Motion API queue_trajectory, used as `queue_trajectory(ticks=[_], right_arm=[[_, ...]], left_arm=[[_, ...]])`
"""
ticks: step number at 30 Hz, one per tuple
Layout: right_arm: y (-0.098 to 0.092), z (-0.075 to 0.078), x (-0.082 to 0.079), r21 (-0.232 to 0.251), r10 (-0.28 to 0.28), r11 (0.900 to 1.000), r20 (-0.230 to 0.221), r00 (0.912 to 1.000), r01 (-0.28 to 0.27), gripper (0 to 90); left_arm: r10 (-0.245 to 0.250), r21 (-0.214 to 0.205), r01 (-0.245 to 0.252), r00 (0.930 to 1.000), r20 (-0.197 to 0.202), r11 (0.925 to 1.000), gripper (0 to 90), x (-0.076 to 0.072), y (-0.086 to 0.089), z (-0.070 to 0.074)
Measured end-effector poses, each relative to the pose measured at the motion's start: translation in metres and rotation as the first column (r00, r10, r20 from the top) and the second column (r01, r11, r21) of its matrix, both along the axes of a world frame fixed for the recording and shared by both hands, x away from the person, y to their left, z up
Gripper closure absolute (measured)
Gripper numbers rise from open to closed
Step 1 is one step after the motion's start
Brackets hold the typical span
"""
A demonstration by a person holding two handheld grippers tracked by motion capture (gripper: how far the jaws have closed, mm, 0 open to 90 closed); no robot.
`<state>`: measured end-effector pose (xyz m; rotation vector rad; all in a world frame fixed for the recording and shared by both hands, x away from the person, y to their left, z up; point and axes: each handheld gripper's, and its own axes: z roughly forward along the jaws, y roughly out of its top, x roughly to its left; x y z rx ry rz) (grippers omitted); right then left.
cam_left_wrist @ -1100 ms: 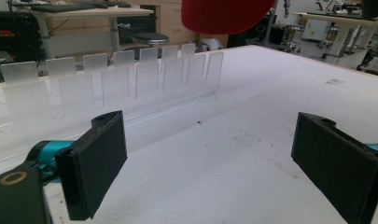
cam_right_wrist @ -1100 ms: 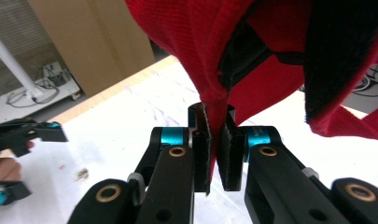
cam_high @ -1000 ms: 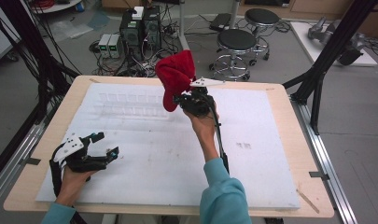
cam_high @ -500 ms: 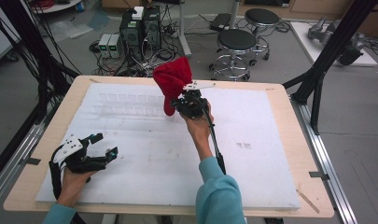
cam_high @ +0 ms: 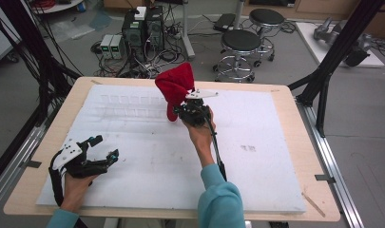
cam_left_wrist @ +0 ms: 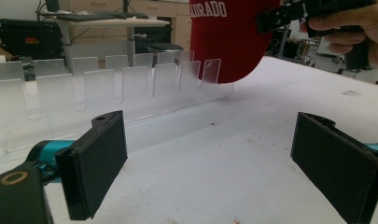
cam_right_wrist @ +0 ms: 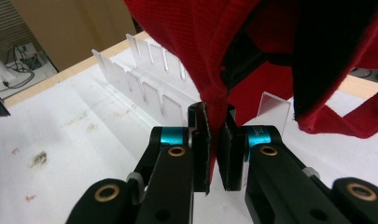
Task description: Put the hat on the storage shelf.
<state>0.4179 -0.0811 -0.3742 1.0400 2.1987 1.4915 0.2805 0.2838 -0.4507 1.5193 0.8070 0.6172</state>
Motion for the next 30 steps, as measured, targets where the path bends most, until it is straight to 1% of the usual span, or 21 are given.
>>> queue_trajectory(ticks=[4, 5, 6, 7, 8, 10, 12, 15, 17, 18, 19, 20, 21, 22, 23, 25, 26, 27, 28, 29, 30], right_arm=[[-0.001, -0.003, -0.002, 0.000, 0.002, 1.0000, 0.004, 1.0000, -0.002, 84.9], [-0.002, -0.004, -0.002, 0.004, 0.002, 1.0000, -0.006, 1.0000, -0.002, 84.3], [-0.002, -0.004, -0.002, 0.004, 0.002, 1.0000, -0.006, 1.0000, -0.002, 84.3], [-0.001, -0.003, -0.003, -0.020, -0.002, 0.9998, 0.005, 1.0000, 0.002, 80.6], [-0.001, -0.003, -0.003, -0.020, -0.002, 0.9998, 0.005, 1.0000, 0.002, 80.6], [0.002, -0.003, -0.004, -0.066, -0.018, 0.9976, 0.020, 0.9996, 0.020, 76.3], [0.004, -0.004, -0.004, -0.070, -0.019, 0.9973, 0.013, 0.9997, 0.020, 76.3], [0.005, -0.002, -0.007, -0.067, -0.019, 0.9975, 0.025, 0.9995, 0.020, 70.8], [0.004, -0.002, -0.009, -0.071, -0.024, 0.9971, 0.032, 0.9992, 0.026, 62.6], [0.004, -0.001, -0.010, -0.074, -0.037, 0.9964, 0.036, 0.9987, 0.040, 54.2], [0.004, -0.001, -0.010, -0.074, -0.037, 0.9964, 0.036, 0.9987, 0.040, 54.2], [0.000, 0.000, -0.014, -0.078, -0.048, 0.9956, 0.048, 0.9977, 0.052, 41.0], [-0.003, 0.001, -0.018, -0.087, -0.060, 0.9942, 0.052, 0.9969, 0.064, 35.4], [-0.003, 0.001, -0.018, -0.087, -0.060, 0.9942, 0.052, 0.9969, 0.064, 35.4], [-0.010, 0.004, -0.026, -0.092, -0.075, 0.9925, 0.050, 0.9959, 0.080, 26.4], [-0.020, 0.007, -0.036, -0.105, -0.074, 0.9915, 0.024, 0.9969, 0.077, 18.5], [-0.020, 0.007, -0.036, -0.105, -0.074, 0.9915, 0.024, 0.9969, 0.077, 18.5], [-0.026, 0.009, -0.042, -0.110, -0.080, 0.9903, 0.044, 0.9958, 0.085, 17.7], [-0.040, 0.011, -0.057, -0.088, -0.077, 0.9926, 0.081, 0.9938, 0.084, 17.0], [-0.040, 0.011, -0.057, -0.088, -0.077, 0.9926, 0.081, 0.9938, 0.084, 17.0], [-0.046, 0.013, -0.063, -0.092, -0.077, 0.9923, 0.066, 0.9948, 0.083, 14.6]], left_arm=[[-0.002, 0.018, 0.001, 0.9996, 0.028, 0.9998, 10.9, -0.002, -0.001, 0.000], [0.007, 0.015, -0.007, 0.9987, 0.051, 0.9999, 10.9, -0.005, -0.001, -0.001], [0.007, 0.015, -0.007, 0.9987, 0.051, 0.9999, 10.9, -0.005, -0.001, -0.001], [0.013, 0.012, -0.014, 0.9982, 0.059, 0.9998, 10.9, -0.006, -0.001, -0.001], [0.020, 0.010, -0.021, 0.9979, 0.062, 0.9997, 10.9, -0.006, -0.001, -0.001], [0.023, 0.003, -0.023, 0.9979, 0.061, 0.9997, 10.9, -0.006, 0.000, -0.001], [0.022, -0.002, -0.022, 0.9977, 0.064, 0.9997, 10.9, -0.006, 0.000, -0.001], [0.022, -0.004, -0.022, 0.9971, 0.073, 0.9998, 10.9, -0.007, 0.000, -0.002], [0.023, -0.002, -0.023, 0.9973, 0.070, 0.9997, 10.9, -0.007, 0.000, -0.002], [0.023, -0.002, -0.023, 0.9973, 0.070, 0.9997, 10.9, -0.007, 0.000, -0.002], [0.024, -0.001, -0.024, 0.9972, 0.071, 0.9997, 10.9, -0.007, 0.000, -0.002], [0.028, -0.006, -0.028, 0.9973, 0.067, 0.9996, 10.9, -0.006, 0.000, -0.002], [0.028, -0.006, -0.028, 0.9973, 0.067, 0.9996, 10.9, -0.006, 0.000, -0.002], [0.028, -0.010, -0.027, 0.9974, 0.067, 0.9996, 10.9, -0.006, 0.001, -0.002], [0.028, -0.011, -0.027, 0.9975, 0.066, 0.9996, 10.9, -0.007, 0.001, -0.002], [0.030, -0.013, -0.029, 0.9975, 0.065, 0.9995, 10.9, -0.006, 0.001, -0.002], [0.030, -0.012, -0.029, 0.9974, 0.065, 0.9995, 10.9, -0.006, 0.001, -0.001], [0.029, -0.011, -0.028, 0.9974, 0.065, 0.9995, 10.9, -0.006, 0.001, -0.002], [0.029, -0.010, -0.029, 0.9974, 0.066, 0.9995, 10.9, -0.006, 0.000, -0.002], [0.029, -0.010, -0.028, 0.9974, 0.066, 0.9995, 10.9, -0.006, 0.000, -0.002], [0.029, -0.011, -0.028, 0.9974, 0.067, 0.9996, 10.9, -0.006, 0.000, -0.002]])
